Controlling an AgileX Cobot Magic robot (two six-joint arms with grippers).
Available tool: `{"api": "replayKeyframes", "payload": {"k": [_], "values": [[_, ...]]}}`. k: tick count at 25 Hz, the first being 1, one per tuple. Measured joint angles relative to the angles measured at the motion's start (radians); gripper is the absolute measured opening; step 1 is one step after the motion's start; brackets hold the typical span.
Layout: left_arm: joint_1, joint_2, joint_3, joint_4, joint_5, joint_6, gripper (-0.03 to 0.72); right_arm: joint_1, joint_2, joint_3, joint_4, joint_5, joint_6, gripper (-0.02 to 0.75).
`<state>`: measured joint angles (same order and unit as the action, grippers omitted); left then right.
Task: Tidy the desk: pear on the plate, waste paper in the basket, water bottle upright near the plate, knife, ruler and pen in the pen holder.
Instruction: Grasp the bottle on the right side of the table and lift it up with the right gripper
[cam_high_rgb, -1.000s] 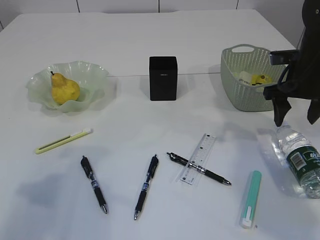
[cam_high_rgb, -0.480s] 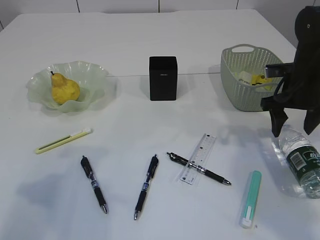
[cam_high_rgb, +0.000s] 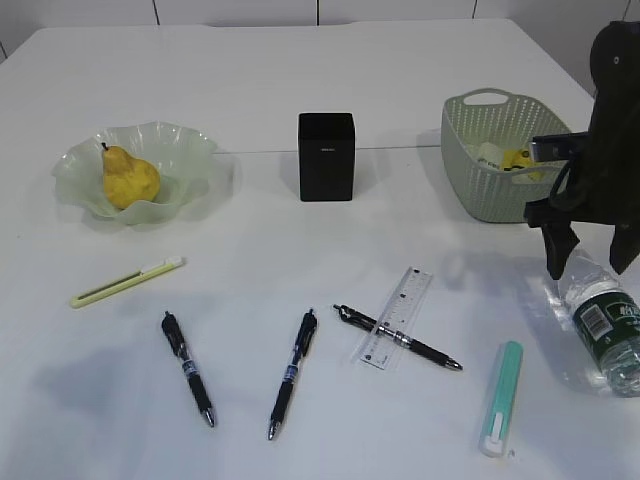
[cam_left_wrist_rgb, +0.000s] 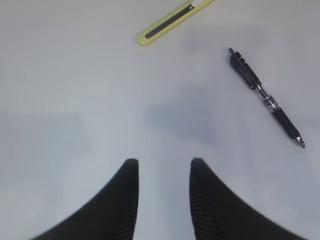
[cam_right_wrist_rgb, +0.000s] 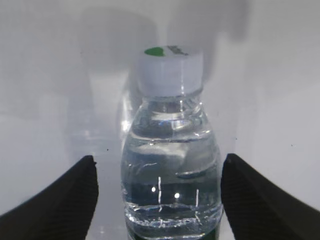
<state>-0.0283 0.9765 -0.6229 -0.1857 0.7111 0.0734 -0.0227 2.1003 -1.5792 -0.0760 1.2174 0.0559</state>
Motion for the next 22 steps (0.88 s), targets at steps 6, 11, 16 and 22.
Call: {"api": "replayKeyframes", "payload": {"k": [6,11,16,22], "values": [[0.0,0.0,0.0,0.0,0.0,0.0,0.239,-0.016,0.002,0.0,0.0,0.0,-0.002,0.595],[0.0,0.0,0.0,0.0,0.0,0.0,0.239,-0.016,0.002,0.0,0.0,0.0,-0.009,0.594],[0.0,0.0,0.0,0.0,0.0,0.0,0.239,-0.016,0.018,0.0,0.004,0.0,-0.015,0.595],[0.0,0.0,0.0,0.0,0.0,0.0,0.239,-0.016,0.033,0.0,0.008,-0.001,-0.017,0.595]]}}
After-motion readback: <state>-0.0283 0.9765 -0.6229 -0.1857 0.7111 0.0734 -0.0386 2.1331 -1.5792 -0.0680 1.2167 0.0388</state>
